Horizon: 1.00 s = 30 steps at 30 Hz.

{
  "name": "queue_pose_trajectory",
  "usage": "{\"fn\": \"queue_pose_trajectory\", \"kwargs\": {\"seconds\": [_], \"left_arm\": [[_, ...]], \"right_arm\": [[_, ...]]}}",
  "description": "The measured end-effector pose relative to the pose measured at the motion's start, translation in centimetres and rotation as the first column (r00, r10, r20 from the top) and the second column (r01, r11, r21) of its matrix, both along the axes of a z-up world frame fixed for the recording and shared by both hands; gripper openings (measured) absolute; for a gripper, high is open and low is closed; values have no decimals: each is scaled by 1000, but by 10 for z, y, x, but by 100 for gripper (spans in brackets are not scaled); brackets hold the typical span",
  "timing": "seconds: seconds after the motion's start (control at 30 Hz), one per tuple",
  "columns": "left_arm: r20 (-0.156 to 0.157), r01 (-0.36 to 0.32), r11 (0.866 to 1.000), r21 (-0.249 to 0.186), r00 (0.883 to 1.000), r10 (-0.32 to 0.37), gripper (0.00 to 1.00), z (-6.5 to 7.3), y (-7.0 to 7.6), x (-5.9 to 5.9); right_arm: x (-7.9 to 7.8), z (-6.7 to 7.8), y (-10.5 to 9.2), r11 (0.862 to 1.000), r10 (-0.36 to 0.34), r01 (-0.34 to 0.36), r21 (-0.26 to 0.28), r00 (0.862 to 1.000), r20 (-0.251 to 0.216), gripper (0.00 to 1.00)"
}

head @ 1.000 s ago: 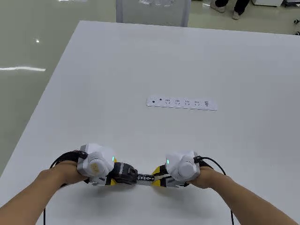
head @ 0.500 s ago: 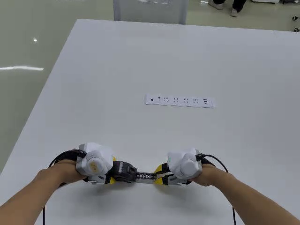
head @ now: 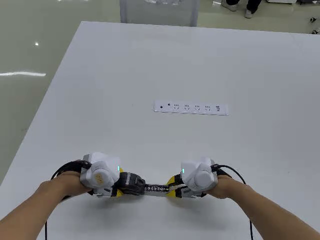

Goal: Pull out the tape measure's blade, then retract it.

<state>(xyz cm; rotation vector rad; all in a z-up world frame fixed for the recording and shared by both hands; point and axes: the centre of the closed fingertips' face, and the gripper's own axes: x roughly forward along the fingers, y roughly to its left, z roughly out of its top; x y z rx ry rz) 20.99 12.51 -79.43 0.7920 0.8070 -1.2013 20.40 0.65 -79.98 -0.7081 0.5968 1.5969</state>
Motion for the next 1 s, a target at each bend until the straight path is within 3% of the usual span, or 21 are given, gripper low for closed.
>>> {"fn": "queue_pose_trajectory", "kwargs": {"seconds": [1.0], "left_arm": [[-3, 0, 1000, -3, 1000, 0, 29, 1, 0, -1]], "right_arm": [[0, 0, -14, 1000, 0, 0, -12, 1000, -4, 12]]}}
